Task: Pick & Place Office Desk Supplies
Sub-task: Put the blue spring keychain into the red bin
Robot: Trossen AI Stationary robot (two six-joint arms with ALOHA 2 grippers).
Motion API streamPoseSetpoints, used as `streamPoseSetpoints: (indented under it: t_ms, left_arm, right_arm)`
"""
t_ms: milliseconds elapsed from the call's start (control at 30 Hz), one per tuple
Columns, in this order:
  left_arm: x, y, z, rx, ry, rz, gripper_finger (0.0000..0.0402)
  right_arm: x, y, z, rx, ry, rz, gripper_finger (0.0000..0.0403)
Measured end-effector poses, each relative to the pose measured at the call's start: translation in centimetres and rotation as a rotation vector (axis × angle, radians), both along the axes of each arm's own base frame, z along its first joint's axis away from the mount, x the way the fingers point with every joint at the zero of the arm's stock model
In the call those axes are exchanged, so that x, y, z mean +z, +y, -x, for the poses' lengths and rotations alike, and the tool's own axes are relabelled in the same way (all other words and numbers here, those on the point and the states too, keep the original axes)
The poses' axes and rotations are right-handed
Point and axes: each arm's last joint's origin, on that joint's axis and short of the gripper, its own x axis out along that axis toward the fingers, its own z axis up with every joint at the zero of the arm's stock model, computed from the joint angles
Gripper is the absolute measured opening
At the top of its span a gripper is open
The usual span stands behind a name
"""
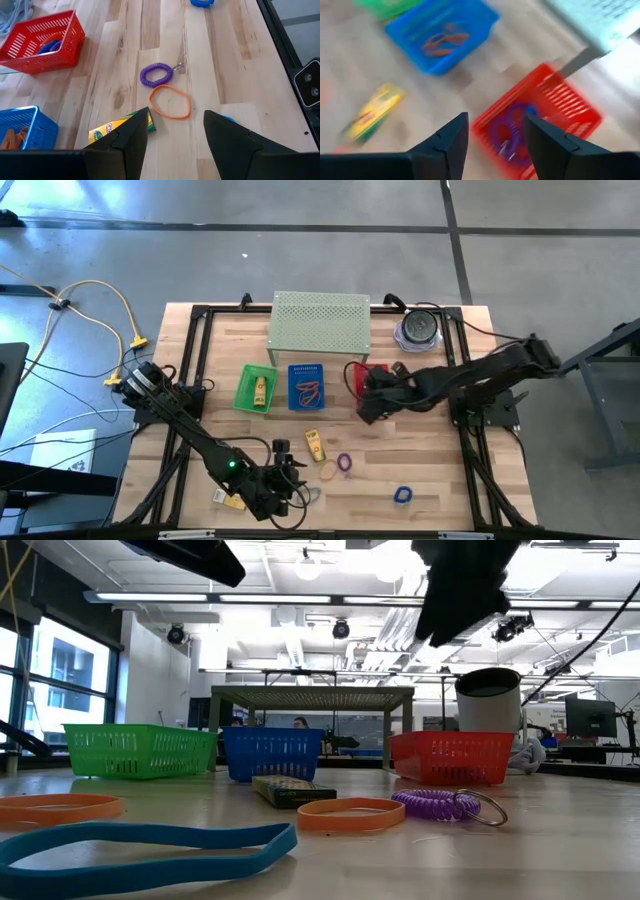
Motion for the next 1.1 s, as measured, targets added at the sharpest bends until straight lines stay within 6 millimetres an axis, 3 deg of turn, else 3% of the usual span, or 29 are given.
streamPoseSetpoints:
  t_ms: [233,433,833,1100]
  left_arm:
    - [-0.2,0.0,0.1,0.0,0.008,-0.002,0.0184]
    - [-0.2,0.0,0.1,0.007,0.006,0.01,0.0184]
    - [-0.2,-0.1,0.0,0.008,-0.005,0.026,0.0184]
    - [-0.1,0.2,-0.2,0.018,-0.01,0.031,0.0184]
  right_arm:
    - [1.7,4.4,2.6,0.288,0.029,-0.376,0.0176]
    - [1.2,8.5,4.4,0.277,0.07,-0.487,0.0176]
    - [-3.4,15.4,7.1,0.144,0.216,-0.449,0.0176]
    - [-7.0,17.5,7.0,0.025,0.381,-0.51,0.0176]
